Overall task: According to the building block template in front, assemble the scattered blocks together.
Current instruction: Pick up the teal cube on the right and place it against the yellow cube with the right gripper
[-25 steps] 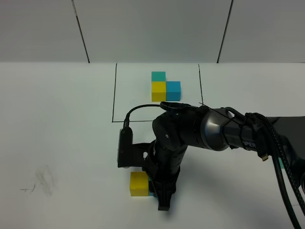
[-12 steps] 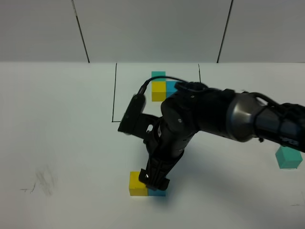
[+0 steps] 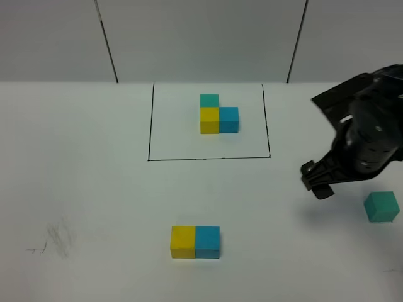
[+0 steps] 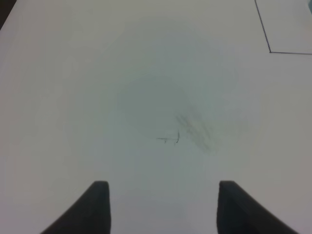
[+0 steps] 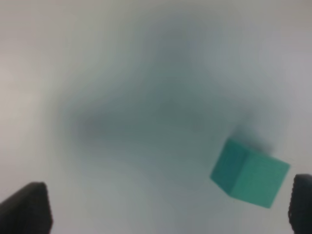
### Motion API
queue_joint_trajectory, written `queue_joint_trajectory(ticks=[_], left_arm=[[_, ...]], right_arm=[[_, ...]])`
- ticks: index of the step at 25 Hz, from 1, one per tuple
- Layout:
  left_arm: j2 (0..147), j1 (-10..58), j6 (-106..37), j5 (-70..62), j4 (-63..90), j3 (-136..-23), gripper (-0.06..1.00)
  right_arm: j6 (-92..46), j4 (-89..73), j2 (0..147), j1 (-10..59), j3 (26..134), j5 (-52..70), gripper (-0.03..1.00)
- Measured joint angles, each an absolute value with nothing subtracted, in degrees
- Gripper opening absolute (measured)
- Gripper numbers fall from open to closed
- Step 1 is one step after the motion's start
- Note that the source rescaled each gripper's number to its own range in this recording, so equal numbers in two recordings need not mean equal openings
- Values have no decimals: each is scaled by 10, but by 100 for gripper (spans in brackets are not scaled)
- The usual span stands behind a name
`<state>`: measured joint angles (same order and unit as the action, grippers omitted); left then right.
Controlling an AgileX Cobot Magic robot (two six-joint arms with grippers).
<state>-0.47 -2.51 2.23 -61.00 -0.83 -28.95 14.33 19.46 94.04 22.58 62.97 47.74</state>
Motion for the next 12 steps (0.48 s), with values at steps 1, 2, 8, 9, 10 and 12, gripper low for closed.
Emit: queue_joint_trajectory(ticks=[1,2,8,9,10,12], left_arm=[[-5,-25,22,-610,-8,-290,10],[-5,-25,22,-610,-8,-290,10],[-5,-25,22,-610,-8,-290,10],[-5,-25,22,-610,-8,-290,10],[-5,-25,22,-610,-8,-290,10],[-5,-25,22,-610,-8,-290,10]], right_arm=[[164,203,937,207,617,454,100],[178,208,936,186,603,432,100],[214,224,956,99,566,367,100],[214,225,963,91,564,363,100],[215,226,969,84,561,358,100],[215,227,982,77,559,352,100]])
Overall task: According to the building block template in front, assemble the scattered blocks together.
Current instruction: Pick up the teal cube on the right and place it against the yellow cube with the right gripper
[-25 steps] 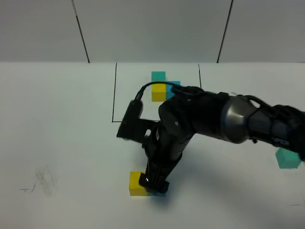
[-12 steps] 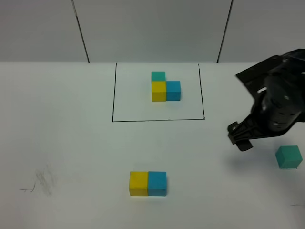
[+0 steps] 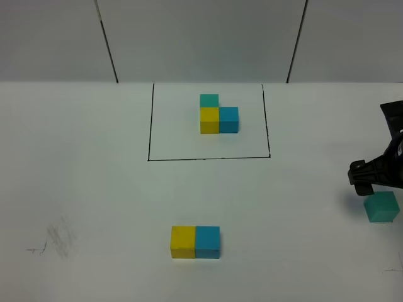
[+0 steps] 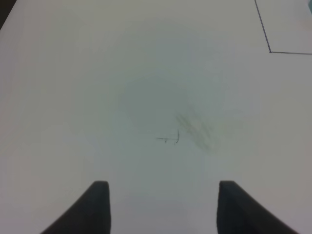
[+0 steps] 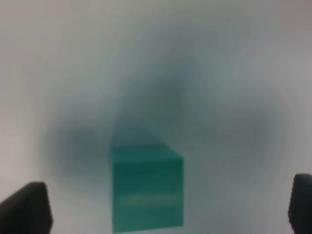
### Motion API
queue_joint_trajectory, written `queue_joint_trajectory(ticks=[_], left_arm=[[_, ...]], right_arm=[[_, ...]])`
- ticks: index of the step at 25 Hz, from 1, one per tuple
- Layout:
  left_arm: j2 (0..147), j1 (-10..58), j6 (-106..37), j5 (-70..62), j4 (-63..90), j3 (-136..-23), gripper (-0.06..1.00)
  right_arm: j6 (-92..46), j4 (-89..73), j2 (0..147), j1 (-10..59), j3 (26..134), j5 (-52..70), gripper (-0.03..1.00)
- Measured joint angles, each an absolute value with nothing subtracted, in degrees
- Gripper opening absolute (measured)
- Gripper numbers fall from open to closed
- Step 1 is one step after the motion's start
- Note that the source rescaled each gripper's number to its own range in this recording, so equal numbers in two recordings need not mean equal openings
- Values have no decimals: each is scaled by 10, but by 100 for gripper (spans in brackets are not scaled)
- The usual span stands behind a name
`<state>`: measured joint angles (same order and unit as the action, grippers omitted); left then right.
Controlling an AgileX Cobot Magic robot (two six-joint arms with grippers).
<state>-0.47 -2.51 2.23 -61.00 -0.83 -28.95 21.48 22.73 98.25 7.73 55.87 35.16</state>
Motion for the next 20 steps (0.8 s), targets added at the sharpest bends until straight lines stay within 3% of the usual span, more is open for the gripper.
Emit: queue_joint_trajectory(ticks=[16,20], left_arm=[[-5,-25,22,-610,-8,-290,10],[-5,-25,22,-610,-8,-290,10]], right_arm=[[189,217,1066,77,553,335,94],[180,208,1080,77,553,316,81]])
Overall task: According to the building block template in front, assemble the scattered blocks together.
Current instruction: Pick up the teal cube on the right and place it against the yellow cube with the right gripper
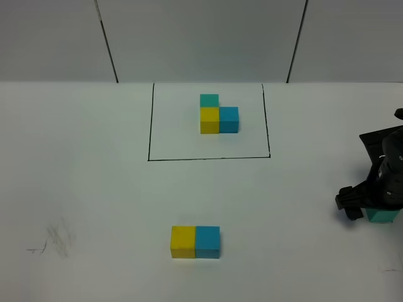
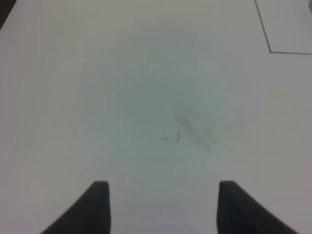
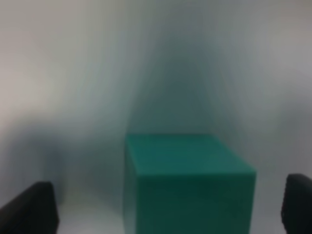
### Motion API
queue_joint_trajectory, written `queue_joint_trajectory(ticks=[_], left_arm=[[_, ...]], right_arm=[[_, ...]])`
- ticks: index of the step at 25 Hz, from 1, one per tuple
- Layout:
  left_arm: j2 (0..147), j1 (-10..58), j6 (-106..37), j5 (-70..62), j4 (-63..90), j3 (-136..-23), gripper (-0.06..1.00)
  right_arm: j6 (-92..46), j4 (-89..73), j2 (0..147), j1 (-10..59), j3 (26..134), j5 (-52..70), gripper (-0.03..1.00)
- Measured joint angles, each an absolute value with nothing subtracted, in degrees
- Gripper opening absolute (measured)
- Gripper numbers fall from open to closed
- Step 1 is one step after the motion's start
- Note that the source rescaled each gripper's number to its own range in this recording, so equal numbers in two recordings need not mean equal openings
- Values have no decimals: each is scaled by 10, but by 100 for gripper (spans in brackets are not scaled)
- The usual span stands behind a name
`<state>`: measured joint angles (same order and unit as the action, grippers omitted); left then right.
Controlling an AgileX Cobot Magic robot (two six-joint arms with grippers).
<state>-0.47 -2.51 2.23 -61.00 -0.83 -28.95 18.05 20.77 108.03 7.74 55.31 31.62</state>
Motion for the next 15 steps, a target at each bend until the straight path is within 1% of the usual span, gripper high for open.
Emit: queue_joint_trajectory(ticks=[1,3,4,5,6,9,12,15], left_arm=[[-5,-25,22,-610,-8,-290,10],[-5,-25,22,-610,-8,-290,10],[-5,-25,22,-610,-8,-290,10],[-5,-25,22,-610,-8,-290,10],[-5,-25,22,-610,-8,-290,10],[-5,-25,22,-610,-8,-290,10],[-5,-25,22,-610,-8,-290,10],[-5,-25,22,-610,-8,-290,10]], right_arm=[[176,206,1083,77,553,311,73],[172,204,1086,77,553,305,51],[172,204,1088,77,553,303,35],[171,204,1089,77,553,302,17],[169,206,1089,77,553,300,19],[138,197,1079,77,553,311,19],[95,146,1035,92,553,349,19],[71,83,977,118,553,361,19]])
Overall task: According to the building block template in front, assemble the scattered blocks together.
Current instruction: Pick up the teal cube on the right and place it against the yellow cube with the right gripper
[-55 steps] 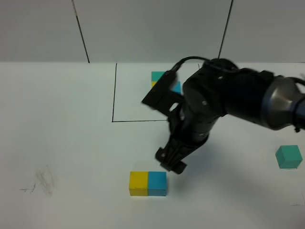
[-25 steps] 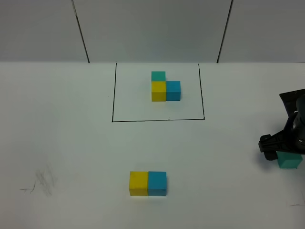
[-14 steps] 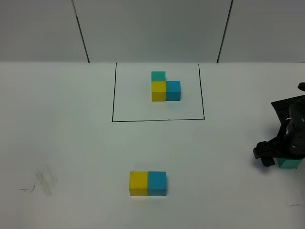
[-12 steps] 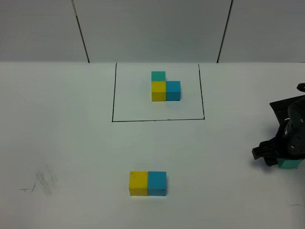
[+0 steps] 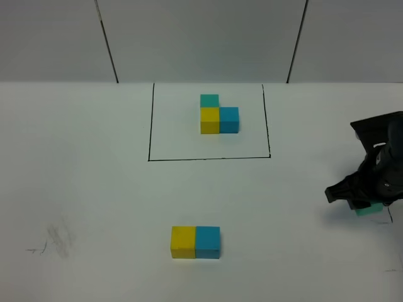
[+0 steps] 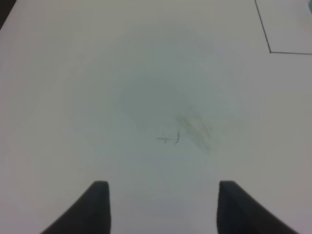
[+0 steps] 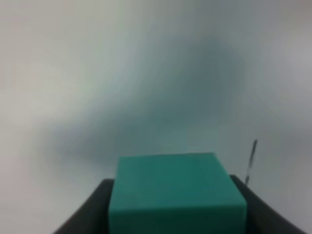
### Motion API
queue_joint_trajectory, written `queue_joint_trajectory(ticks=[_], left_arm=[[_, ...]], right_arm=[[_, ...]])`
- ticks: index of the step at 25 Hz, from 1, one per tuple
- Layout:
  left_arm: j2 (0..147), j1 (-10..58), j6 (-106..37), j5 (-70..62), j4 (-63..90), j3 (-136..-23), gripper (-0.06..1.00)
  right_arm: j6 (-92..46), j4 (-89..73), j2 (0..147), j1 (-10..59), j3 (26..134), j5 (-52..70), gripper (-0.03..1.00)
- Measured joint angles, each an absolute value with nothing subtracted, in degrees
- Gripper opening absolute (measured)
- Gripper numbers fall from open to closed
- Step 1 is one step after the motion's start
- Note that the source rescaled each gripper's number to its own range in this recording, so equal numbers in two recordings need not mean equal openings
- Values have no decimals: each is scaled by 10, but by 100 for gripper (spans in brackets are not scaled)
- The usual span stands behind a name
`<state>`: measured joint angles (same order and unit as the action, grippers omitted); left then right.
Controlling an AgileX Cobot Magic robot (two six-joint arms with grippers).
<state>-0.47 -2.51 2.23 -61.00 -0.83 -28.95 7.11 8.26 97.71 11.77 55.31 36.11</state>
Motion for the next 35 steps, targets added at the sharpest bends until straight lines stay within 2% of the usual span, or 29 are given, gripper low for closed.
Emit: queue_joint_trajectory(ticks=[4,9,20,29,35], left_arm=[[-5,-25,22,-610,-8,-290,10],[-5,-25,22,-610,-8,-290,10],[-5,-25,22,-610,-8,-290,10],[-5,-25,22,-610,-8,-290,10],[-5,-25,22,-610,-8,-290,10]], right_arm=[[89,51,928,172,568,357,19],[194,104,943,274,651,393,19],[294,136,1114,445,904,551,19],[421,55,1212,483,1019,575,19],[518,107,1243,488,1033,574,19]])
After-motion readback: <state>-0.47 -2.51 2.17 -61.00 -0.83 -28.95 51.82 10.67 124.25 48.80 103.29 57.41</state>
